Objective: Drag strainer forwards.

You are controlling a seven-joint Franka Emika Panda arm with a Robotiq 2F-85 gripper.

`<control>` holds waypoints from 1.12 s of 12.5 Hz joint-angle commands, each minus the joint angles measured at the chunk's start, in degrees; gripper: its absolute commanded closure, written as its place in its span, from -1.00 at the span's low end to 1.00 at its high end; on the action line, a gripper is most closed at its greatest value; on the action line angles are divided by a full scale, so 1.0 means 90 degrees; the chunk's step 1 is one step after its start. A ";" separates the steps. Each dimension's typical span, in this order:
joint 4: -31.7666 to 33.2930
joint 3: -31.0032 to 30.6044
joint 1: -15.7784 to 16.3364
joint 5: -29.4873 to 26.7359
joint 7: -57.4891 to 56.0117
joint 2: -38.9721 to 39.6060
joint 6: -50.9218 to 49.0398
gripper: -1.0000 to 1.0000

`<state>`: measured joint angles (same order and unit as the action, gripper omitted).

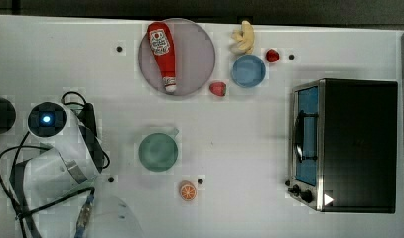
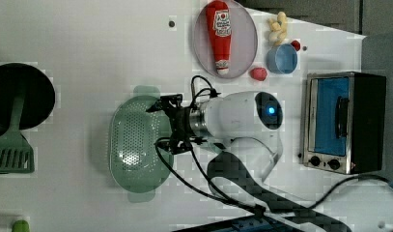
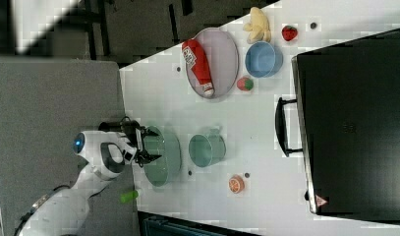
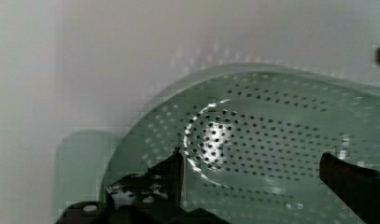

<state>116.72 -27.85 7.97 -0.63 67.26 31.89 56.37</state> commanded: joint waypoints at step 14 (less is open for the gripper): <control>-0.1462 0.1484 0.1515 0.0002 0.0568 0.0866 0.0732 -1.00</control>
<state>105.70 -14.91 21.85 -0.80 70.05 39.22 63.06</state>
